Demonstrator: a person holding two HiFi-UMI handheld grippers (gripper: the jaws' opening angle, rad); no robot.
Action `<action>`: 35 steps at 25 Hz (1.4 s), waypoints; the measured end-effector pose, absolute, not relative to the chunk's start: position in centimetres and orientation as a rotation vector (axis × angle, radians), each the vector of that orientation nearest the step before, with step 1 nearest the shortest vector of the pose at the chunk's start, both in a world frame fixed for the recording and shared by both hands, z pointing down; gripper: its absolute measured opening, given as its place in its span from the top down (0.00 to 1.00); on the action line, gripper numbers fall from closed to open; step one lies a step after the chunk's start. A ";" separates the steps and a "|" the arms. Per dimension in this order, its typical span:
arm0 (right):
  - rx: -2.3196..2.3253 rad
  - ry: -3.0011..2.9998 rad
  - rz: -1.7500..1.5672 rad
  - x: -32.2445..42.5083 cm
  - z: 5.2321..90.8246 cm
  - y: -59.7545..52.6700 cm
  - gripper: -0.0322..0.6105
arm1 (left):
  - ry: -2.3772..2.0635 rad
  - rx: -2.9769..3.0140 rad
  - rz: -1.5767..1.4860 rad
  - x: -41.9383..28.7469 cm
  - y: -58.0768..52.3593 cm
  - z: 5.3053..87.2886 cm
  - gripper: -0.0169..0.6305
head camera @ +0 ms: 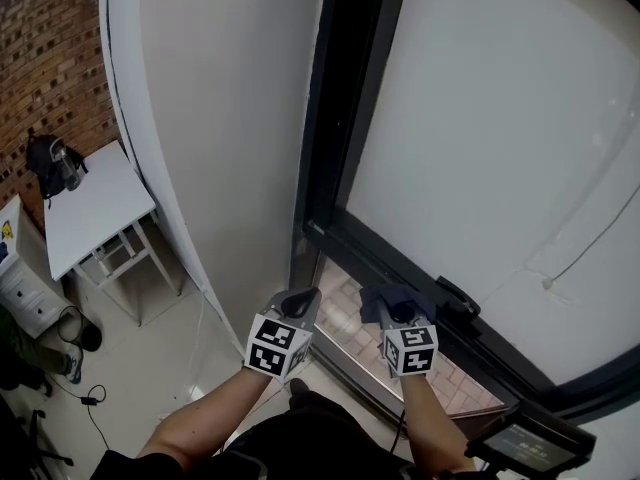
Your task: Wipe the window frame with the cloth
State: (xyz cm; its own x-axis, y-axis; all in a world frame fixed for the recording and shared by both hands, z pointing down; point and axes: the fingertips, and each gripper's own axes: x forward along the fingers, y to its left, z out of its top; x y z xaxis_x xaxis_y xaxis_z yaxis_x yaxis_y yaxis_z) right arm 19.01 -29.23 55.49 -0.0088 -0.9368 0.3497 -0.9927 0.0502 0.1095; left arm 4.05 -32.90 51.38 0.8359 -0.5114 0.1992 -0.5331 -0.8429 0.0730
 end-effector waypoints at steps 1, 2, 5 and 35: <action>1.941 -2.014 0.239 18.8 55.5 -29.6 0.84 | -0.829 2.885 0.267 4.0 -33.2 51.5 0.98; 1.935 -2.020 0.240 18.6 55.5 -30.0 0.84 | -0.830 2.881 0.272 3.9 -33.5 51.6 0.98; 1.930 -2.042 0.251 17.7 55.5 -31.0 0.84 | -0.831 2.863 0.276 3.6 -34.1 51.7 0.98; 1.857 -2.096 0.278 11.8 55.5 -41.4 0.84 | -1.035 2.786 0.256 -0.1 -39.8 50.9 0.98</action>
State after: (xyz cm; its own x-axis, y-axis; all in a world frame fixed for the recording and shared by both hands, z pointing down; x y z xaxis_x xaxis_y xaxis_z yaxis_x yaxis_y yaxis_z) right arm 11.78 -41.39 55.50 -0.0988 -0.9253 0.3662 -0.9887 0.1329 0.0691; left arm -0.14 -39.78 50.94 0.7462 -0.6303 0.2142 -0.6574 -0.7484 0.0879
